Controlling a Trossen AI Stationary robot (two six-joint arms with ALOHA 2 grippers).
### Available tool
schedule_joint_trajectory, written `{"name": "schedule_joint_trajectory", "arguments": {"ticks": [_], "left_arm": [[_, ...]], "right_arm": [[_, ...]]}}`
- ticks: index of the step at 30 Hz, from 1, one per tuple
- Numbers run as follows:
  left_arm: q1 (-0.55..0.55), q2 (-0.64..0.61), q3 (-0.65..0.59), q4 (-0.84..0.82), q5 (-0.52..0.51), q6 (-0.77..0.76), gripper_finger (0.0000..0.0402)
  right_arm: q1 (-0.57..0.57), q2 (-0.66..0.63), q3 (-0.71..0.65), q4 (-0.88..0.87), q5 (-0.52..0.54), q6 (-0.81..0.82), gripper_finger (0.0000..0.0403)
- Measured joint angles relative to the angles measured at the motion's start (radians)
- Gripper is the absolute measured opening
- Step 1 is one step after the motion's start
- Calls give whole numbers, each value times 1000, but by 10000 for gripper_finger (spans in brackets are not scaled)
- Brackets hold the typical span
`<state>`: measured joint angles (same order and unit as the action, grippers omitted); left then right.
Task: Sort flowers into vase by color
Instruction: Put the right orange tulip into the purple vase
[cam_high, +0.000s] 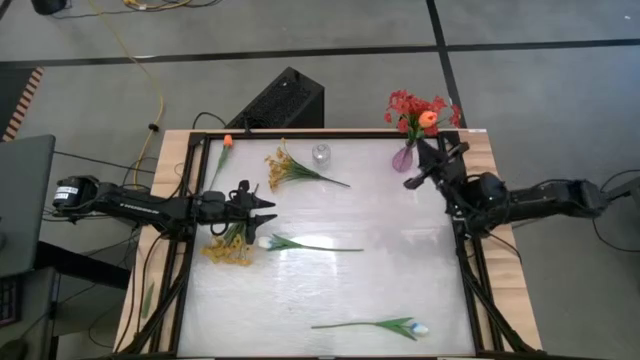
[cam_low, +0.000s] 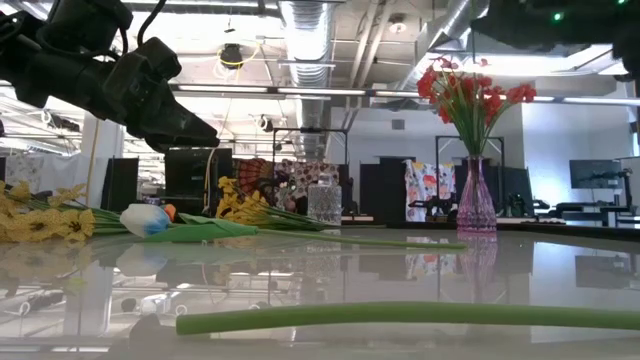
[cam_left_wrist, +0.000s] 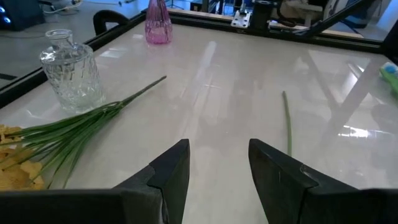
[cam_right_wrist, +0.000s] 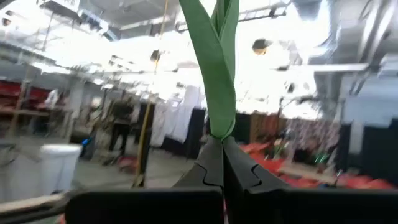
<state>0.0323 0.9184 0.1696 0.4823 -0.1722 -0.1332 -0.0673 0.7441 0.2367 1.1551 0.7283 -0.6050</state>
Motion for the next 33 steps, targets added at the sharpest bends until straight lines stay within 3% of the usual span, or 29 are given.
{"name": "schedule_joint_trajectory", "arguments": {"ticks": [5, 12, 16, 33], "left_arm": [[0, 0, 0, 0, -3, 0, 154], [0, 0, 0, 0, -18, -13, 154], [0, 0, 0, 0, -21, -11, 154], [0, 0, 0, -18, -49, -19, 154]], "right_arm": [[-166, 14, -14, 19, -135, 36, 16], [-316, 37, -14, 55, -167, 29, 16], [-347, 43, -14, 57, -204, 29, 16], [-412, 237, -13, 162, -183, 29, 16]]}}
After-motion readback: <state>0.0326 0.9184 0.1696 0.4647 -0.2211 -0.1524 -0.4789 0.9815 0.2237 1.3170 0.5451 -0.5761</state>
